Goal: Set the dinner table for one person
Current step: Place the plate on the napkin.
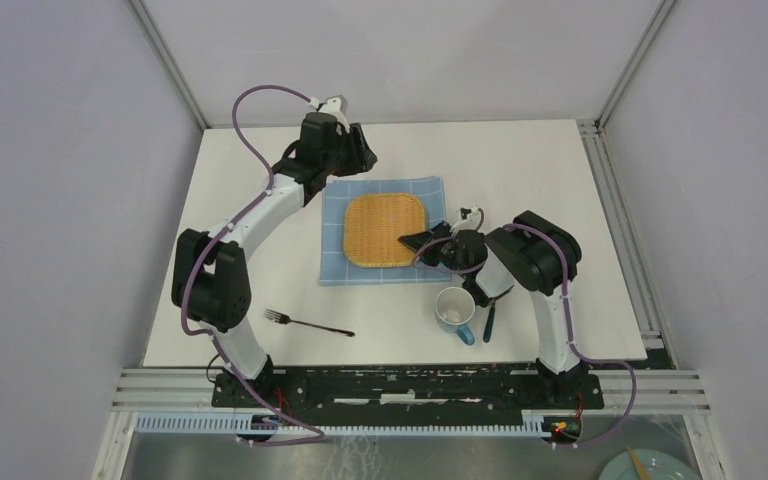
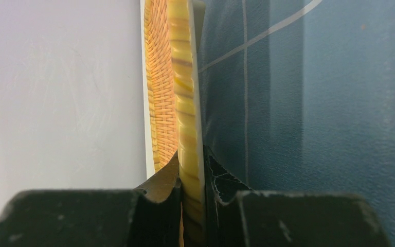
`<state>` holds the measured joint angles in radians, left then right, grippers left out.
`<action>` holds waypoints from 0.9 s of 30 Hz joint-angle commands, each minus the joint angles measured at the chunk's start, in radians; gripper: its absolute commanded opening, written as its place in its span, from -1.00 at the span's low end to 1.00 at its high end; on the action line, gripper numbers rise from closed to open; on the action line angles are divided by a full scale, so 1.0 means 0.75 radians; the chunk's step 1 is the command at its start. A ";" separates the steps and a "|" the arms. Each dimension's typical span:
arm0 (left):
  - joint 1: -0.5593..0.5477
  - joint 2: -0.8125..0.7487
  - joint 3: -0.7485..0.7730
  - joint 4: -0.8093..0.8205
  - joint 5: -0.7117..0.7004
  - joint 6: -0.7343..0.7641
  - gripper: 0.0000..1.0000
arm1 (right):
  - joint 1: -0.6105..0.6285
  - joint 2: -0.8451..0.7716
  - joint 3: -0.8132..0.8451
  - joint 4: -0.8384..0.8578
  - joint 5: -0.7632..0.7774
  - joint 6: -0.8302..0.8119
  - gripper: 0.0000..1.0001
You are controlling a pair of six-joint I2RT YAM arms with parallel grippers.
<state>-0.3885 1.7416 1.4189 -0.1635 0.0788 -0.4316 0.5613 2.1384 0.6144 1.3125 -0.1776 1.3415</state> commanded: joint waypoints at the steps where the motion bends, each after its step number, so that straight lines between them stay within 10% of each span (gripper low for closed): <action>1: -0.002 -0.024 0.005 0.030 -0.017 0.025 0.15 | 0.001 0.006 0.039 0.171 0.018 0.042 -1.00; 27: -0.003 -0.016 0.008 0.057 0.021 -0.003 0.15 | -0.085 -0.242 0.070 -0.231 -0.064 -0.121 -1.00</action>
<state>-0.3885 1.7416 1.4162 -0.1619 0.0803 -0.4316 0.5014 2.0548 0.6262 1.1343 -0.1867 1.2991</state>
